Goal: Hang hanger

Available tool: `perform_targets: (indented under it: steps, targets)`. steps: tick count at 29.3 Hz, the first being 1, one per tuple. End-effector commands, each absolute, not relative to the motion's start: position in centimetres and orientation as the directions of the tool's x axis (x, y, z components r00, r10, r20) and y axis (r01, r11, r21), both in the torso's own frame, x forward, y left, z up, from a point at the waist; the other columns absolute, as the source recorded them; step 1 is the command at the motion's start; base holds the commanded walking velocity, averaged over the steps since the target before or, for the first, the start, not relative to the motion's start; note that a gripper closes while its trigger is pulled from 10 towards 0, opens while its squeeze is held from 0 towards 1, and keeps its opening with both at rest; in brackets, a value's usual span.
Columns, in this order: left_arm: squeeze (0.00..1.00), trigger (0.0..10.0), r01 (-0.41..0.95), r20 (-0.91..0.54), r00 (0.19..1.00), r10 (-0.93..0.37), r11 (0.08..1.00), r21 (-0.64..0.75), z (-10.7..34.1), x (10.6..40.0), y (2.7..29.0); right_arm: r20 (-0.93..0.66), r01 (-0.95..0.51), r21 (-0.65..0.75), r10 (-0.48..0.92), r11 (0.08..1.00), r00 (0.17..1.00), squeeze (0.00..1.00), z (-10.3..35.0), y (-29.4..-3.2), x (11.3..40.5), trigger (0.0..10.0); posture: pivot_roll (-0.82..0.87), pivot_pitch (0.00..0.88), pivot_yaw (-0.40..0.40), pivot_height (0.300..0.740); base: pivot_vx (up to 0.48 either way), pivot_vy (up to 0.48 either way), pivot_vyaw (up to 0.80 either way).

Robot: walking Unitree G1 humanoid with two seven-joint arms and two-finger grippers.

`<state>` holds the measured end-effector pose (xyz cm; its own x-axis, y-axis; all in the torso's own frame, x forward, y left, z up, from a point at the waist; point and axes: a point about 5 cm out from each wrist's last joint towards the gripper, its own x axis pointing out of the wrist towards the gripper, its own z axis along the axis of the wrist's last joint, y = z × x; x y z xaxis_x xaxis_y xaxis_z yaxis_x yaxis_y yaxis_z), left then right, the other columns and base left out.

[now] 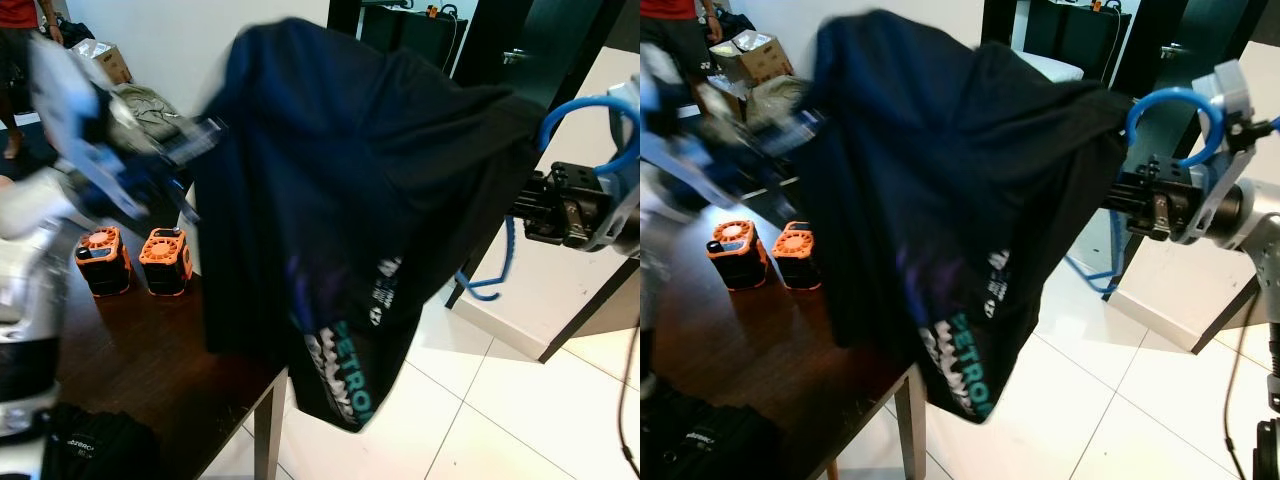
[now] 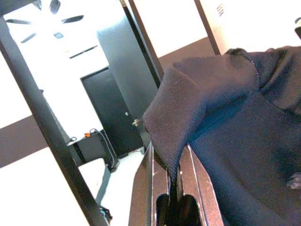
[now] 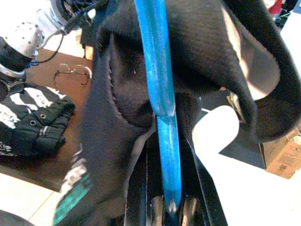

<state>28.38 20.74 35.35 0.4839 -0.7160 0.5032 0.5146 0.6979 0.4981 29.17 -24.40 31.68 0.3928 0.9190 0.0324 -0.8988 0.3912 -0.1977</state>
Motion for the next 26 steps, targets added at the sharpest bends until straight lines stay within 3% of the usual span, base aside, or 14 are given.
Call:
perform_targets:
  steps: [1, 3, 6, 19, 26]
  targets:
    - [0.00, 0.0, 0.451, 0.560, 0.485, -0.672, 0.741, 0.498, 37.1, 27.7, 22.5, 0.034, -0.883, -0.196, 0.903, 0.426, 0.428, 0.00, 31.4, -25.1, 29.1, 10.0, -0.02, 0.000, -0.073, 0.740, 0.000, 0.000, 0.00]
    - [0.00, 0.0, 0.451, 0.560, 0.485, -0.672, 0.741, 0.498, 37.1, 27.7, 22.5, 0.034, -0.883, -0.196, 0.903, 0.426, 0.428, 0.00, 31.4, -25.1, 29.1, 10.0, -0.02, 0.000, -0.073, 0.740, 0.000, 0.000, 0.00]
    - [0.00, 0.0, 0.334, 0.657, 0.518, -0.548, 0.836, 0.435, 38.6, 26.9, 26.0, 0.072, -0.873, -0.174, 0.890, 0.456, 0.450, 0.00, 31.2, -25.6, 28.8, 10.0, -0.01, 0.000, -0.077, 0.740, 0.000, 0.000, 0.00]
    - [0.00, 0.0, 0.281, 0.669, 0.602, -0.436, 0.900, 0.334, 36.8, 27.9, 27.0, 0.224, -0.880, -0.170, 0.888, 0.442, 0.403, 0.00, 32.9, -26.0, 28.0, 10.0, -0.02, 0.000, -0.081, 0.740, 0.000, 0.000, 0.00]
    - [0.00, 0.0, 0.231, 0.666, 0.654, -0.359, 0.933, 0.276, 35.7, 28.9, 27.8, 0.243, -0.909, -0.147, 0.905, 0.391, 0.350, 0.00, 32.7, -25.7, 27.4, 10.0, -0.03, 0.000, -0.080, 0.740, 0.000, 0.000, 0.00]
